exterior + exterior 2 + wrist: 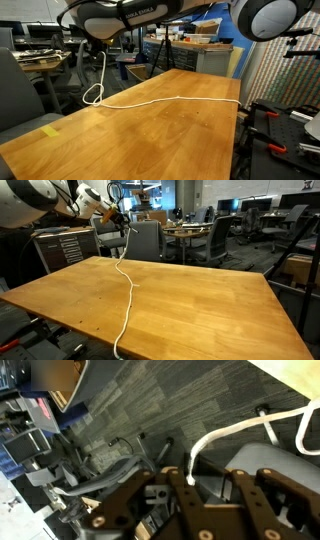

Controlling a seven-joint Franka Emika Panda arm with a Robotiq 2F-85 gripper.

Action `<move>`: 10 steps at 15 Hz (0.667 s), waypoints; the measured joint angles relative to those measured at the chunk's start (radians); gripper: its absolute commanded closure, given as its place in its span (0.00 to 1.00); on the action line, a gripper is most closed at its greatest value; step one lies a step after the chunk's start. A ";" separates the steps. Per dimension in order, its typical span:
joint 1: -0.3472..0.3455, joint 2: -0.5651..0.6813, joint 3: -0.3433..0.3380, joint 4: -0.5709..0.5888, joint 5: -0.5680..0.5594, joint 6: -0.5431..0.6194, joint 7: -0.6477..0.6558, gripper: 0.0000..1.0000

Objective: Tie a knot

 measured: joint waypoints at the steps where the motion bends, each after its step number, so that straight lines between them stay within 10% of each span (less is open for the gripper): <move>1: -0.011 -0.001 -0.004 0.001 0.000 -0.016 0.041 0.91; 10: -0.130 0.013 0.092 -0.024 0.116 -0.170 0.287 0.90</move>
